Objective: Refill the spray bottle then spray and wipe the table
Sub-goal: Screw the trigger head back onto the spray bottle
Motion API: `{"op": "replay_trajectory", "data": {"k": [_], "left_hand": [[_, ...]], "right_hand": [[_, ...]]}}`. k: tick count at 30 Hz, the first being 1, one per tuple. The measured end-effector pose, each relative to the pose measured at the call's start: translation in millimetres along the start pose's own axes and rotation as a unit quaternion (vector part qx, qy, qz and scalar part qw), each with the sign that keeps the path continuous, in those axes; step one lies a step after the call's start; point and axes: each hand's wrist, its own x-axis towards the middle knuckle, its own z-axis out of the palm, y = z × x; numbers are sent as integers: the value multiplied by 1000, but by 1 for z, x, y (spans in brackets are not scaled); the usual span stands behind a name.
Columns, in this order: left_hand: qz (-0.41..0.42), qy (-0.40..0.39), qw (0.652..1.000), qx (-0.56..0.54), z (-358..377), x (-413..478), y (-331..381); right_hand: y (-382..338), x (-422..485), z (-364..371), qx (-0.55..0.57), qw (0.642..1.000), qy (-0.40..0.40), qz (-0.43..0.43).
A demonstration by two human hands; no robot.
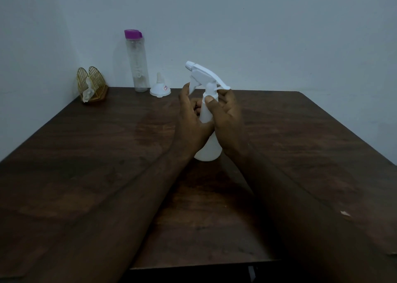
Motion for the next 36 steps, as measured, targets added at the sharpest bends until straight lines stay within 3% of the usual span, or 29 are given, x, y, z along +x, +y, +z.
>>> {"op": "replay_trajectory", "data": {"k": [7, 14, 20, 28, 36], "left_hand": [[-3, 0, 1000, 14, 1, 0, -4], [7, 8, 1000, -5, 1, 1, -6], [-1, 8, 1000, 0, 3, 3, -9], [7, 5, 1000, 5, -1, 2, -9], [-10, 11, 1000, 13, 3, 3, -6]], "right_hand": [[2, 0, 0, -17, 1000, 21, 3], [-2, 0, -4, -50, 999, -22, -4], [-3, 1, 2, -56, 998, 20, 28], [-11, 4, -12, -56, 994, -85, 29], [-12, 3, 1, -78, 997, -1, 28]]}}
